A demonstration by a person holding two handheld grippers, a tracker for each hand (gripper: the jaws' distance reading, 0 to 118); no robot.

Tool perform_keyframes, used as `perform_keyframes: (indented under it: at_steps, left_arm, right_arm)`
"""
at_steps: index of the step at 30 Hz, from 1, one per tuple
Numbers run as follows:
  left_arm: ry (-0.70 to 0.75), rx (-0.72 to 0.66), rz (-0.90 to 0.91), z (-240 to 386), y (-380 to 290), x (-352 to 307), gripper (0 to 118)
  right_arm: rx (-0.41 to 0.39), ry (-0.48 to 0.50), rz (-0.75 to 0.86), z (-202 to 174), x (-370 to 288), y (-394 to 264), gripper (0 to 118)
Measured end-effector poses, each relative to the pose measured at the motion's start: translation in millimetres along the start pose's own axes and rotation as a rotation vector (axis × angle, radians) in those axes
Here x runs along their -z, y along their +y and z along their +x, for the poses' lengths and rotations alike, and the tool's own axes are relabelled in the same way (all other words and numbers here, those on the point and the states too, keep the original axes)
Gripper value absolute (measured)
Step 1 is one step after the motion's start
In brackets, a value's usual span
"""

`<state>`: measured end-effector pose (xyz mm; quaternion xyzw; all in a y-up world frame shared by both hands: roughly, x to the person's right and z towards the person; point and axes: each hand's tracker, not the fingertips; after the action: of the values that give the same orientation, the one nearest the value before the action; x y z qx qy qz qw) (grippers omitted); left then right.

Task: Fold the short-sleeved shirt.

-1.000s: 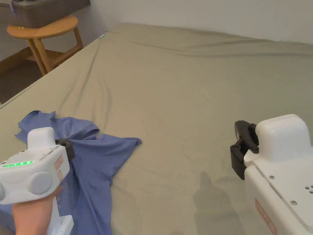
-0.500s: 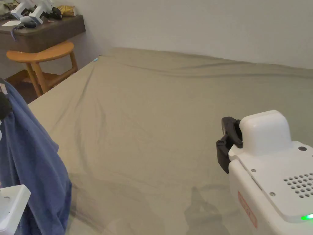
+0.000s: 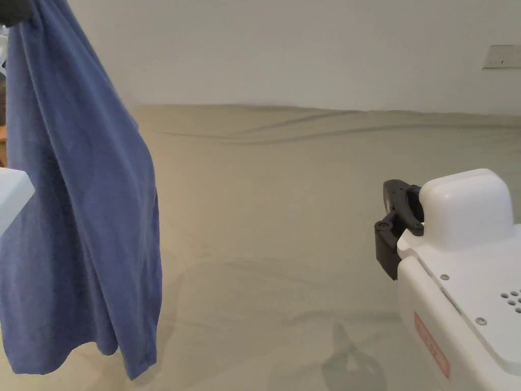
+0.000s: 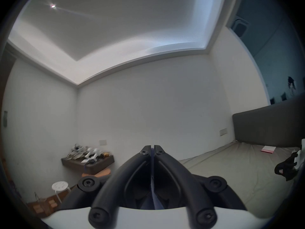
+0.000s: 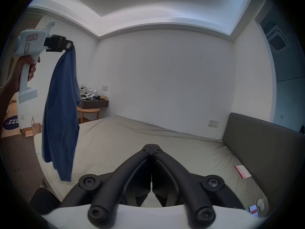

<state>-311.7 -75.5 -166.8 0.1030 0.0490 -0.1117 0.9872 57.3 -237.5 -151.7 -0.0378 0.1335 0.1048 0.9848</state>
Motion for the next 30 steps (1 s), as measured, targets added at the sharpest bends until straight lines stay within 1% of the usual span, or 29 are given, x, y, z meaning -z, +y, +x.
perform_keyframes:
  at_steps: [3,6,9,12,15,18,22,24,26,27,28,29,30]
  left_arm:
    - [-0.093,0.009,0.011,30.8,5.7,26.9,0]
    - [-0.205,0.021,0.01,78.6,2.1,43.9,0]
    - [-0.292,0.071,-0.036,131.0,-20.3,67.1,0]
    - [-0.412,0.066,-0.129,179.2,-58.2,90.4,0]
    - [-0.509,0.046,-0.268,239.7,-111.5,111.7,0]
    - [-0.589,0.037,-0.452,293.7,-179.2,125.3,0]
    - [-0.648,0.118,-0.708,359.1,-285.1,129.5,0]
    - [-0.647,0.163,-0.816,385.1,-336.3,119.4,0]
    - [-0.64,0.178,-0.913,401.1,-372.6,105.8,0]
    - [-0.637,0.172,-0.947,403.2,-383.6,98.2,4]
    - [-0.638,0.141,-0.965,402.3,-390.5,89.6,15]
    - [-0.636,0.109,-0.979,399.8,-393.4,84.6,36]
    - [-0.626,0.063,-0.981,394.9,-394.9,80.3,65]
  right_arm:
    - [-0.007,-0.066,-0.013,20.6,-5.6,-6.4,1]
    - [0.001,-0.124,-0.035,40.6,-7.8,-14.8,1]
    - [0.024,-0.167,-0.073,59.7,-6.1,-24.2,1]
    - [0.009,-0.197,-0.115,75.0,-3.6,-34.0,1]
    - [-0.023,-0.235,-0.145,88.5,-1.2,-46.0,1]
    - [-0.008,-0.254,-0.176,100.5,4.1,-58.8,1]
    - [0.014,-0.27,-0.234,111.7,15.7,-80.2,1]
    - [0.022,-0.269,-0.264,115.2,20.9,-90.2,1]
    - [0.027,-0.265,-0.291,118.2,23.9,-98.1,1]
    - [0.025,-0.262,-0.304,119.3,25.5,-101.1,1]
    - [0.018,-0.26,-0.317,120.2,27.3,-103.8,1]
    - [0.012,-0.26,-0.324,120.7,28.5,-105.4,1]
    - [0.003,-0.259,-0.332,120.6,29.2,-106.8,1]
